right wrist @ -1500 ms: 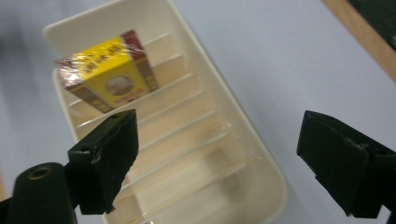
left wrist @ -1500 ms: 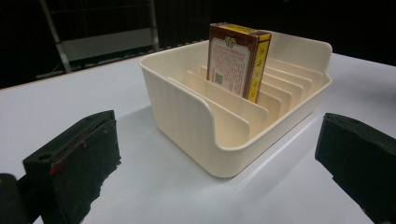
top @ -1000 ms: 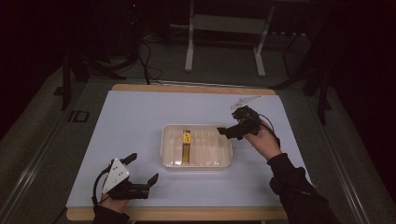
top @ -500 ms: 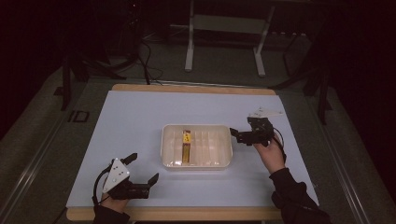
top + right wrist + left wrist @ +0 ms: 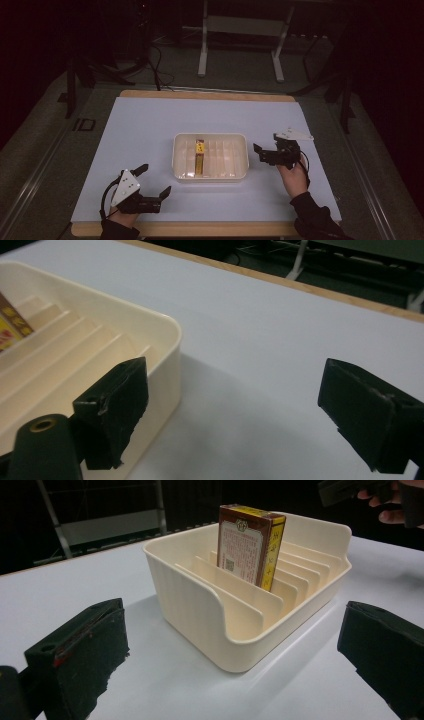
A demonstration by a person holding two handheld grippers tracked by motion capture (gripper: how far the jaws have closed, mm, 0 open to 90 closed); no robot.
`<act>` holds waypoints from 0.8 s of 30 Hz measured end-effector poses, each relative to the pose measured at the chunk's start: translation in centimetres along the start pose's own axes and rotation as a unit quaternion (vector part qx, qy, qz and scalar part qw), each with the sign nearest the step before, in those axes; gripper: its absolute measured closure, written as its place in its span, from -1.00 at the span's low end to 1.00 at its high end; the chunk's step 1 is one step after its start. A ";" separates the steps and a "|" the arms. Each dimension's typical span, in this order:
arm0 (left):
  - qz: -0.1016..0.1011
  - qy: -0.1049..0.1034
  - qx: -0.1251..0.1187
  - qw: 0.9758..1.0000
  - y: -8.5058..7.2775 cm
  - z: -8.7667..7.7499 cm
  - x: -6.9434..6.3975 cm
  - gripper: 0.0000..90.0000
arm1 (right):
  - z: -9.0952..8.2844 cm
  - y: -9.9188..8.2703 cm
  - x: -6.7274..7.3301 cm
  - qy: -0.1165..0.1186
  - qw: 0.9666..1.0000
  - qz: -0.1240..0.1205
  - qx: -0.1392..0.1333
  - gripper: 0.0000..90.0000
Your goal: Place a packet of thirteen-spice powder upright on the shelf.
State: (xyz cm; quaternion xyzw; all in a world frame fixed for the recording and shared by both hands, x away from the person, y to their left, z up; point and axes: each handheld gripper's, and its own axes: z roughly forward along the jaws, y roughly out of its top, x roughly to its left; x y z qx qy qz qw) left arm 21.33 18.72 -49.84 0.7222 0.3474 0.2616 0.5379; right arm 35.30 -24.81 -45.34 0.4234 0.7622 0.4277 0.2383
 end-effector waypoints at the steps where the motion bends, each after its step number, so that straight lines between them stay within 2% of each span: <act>1: 0.000 0.000 0.000 1.000 0.0 0.0 0.0 -1.00 | -0.3 -0.2 0.1 0.006 1.000 0.006 -0.004 -0.72; 4: -0.001 0.001 0.001 1.000 0.0 0.0 0.0 -1.00 | -0.6 -0.7 0.4 -0.003 1.000 0.002 -0.009 -0.72; 8: -0.004 -0.002 -0.001 1.000 0.1 0.0 -0.1 -1.00 | -0.6 -1.4 0.4 -0.015 1.000 0.008 -0.013 -0.72; 10: -0.002 -0.004 0.001 1.000 0.1 0.0 -0.2 -1.00 | -0.3 -1.7 0.2 -0.014 1.000 0.014 -0.010 -0.72; 24: -0.010 -0.004 -0.002 1.000 0.1 -0.1 -0.1 -1.00 | 0.2 -2.2 -0.1 -0.015 1.000 0.015 -0.016 -0.71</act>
